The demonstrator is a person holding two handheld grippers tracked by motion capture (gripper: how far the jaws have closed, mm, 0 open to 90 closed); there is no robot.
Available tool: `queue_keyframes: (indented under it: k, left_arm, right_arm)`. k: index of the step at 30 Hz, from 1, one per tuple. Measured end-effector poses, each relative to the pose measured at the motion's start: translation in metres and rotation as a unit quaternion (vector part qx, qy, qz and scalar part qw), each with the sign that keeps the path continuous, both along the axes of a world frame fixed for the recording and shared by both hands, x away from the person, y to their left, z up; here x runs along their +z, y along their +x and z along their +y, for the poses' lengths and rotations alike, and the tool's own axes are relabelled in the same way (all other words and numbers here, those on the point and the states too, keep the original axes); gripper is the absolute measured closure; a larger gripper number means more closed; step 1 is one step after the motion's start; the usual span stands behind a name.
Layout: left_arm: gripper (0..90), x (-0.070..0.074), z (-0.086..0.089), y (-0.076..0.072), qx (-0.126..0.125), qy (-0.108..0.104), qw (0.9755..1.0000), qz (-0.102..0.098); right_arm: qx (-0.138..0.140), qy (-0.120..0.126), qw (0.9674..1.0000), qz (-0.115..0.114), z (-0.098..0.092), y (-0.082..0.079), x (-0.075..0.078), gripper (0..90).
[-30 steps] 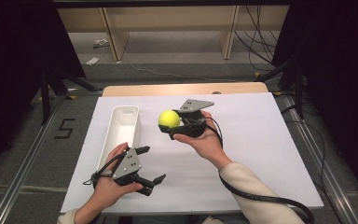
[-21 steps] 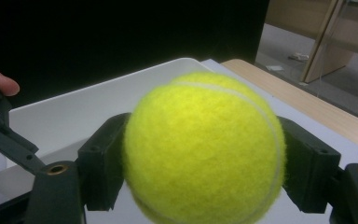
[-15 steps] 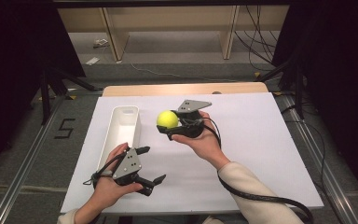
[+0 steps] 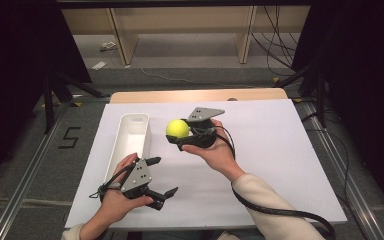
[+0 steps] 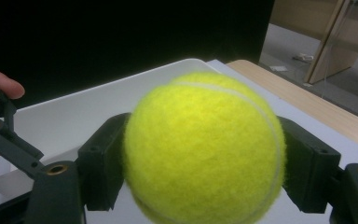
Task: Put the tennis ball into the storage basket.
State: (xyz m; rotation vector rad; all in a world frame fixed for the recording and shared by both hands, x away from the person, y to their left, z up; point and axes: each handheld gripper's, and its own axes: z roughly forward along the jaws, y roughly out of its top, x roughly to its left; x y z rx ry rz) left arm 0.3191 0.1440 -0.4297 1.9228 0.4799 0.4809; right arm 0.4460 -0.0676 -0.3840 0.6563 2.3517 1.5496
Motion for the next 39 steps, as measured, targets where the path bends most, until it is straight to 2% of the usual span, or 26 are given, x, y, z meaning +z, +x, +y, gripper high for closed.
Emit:
queue_keyframes:
  k: [39]
  left_arm:
    - [0.0,0.0,0.0,0.0,-0.001,0.0,1.0,0.0]
  right_arm:
    - [0.007,0.0,1.0,-0.001,0.013,0.0,0.001,26.7]
